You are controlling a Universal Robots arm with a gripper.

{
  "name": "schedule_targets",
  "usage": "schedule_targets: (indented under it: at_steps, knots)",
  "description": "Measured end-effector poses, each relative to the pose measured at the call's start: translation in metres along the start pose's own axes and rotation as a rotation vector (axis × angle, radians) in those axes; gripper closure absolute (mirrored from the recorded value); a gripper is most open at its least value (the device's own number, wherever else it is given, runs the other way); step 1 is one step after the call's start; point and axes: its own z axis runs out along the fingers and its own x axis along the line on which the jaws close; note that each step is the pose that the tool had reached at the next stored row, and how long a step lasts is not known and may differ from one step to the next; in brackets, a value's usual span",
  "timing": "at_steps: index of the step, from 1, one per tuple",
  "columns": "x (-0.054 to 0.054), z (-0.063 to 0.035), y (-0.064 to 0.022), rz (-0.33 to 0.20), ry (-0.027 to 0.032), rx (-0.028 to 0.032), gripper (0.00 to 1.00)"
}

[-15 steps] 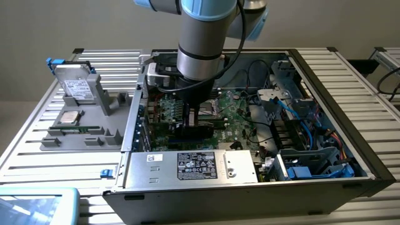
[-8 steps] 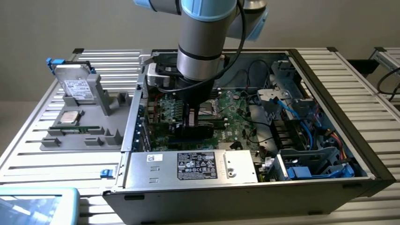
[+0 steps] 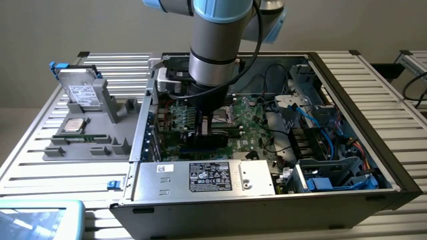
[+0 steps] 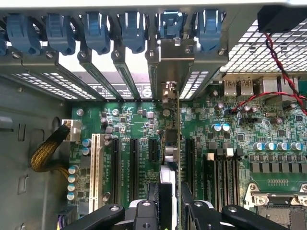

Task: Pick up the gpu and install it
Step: 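Insert the gpu into the slot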

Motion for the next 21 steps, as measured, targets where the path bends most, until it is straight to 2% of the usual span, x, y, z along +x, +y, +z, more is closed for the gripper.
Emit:
schedule_targets:
  at_steps: [21]
  knots:
    - [0.0003, 0.0034, 0.0002, -0.004, -0.0001, 0.0001, 0.71]
